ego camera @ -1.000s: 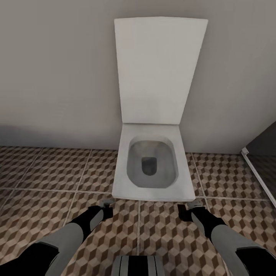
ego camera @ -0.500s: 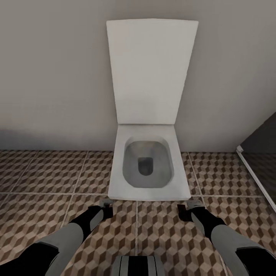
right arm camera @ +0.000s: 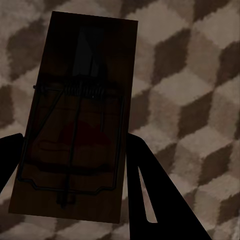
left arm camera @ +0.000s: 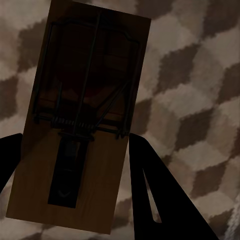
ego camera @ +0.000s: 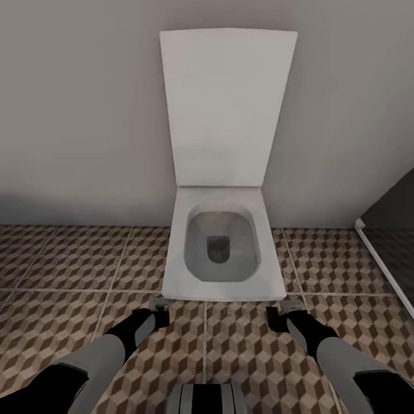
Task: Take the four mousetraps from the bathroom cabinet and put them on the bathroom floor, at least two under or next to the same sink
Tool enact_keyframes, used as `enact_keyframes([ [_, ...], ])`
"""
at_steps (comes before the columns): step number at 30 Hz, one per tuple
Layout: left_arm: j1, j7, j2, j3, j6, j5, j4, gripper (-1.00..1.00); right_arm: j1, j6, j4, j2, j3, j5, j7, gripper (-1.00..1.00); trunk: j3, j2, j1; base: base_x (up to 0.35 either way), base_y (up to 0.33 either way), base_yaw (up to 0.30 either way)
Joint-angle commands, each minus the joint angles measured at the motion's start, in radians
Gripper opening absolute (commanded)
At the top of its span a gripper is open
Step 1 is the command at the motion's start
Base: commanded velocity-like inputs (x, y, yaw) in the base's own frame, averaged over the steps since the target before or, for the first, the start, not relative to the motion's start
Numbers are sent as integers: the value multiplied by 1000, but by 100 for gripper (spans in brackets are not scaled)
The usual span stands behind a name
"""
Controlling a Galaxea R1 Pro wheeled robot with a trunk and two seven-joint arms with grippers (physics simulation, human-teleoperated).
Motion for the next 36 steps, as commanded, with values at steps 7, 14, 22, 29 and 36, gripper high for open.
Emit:
enact_keyframes([
  [7,0,7,0,-8,5,7,-3,-100,0,6,-2,0,9,-8,0,-100,-1,0,0,0,0,0],
  [14,0,7,1,-8,5,7,-2,-100,0,6,-2,0,9,-8,0,-100,-1,0,0,0,0,0],
  [22,0,7,0,-8,5,7,-2,-100,0,6,-2,0,9,-8,0,-100,-8,-1,1,0,0,0],
  [29,0,7,0,-8,5,7,-2,-100,0,6,-2,0,9,-8,0,-100,-32,-2,3,0,0,0],
  [36,0,7,0,-8,5,7,-3,-100,0,6,-2,0,9,-8,0,-100,-32,-2,3,0,0,0],
])
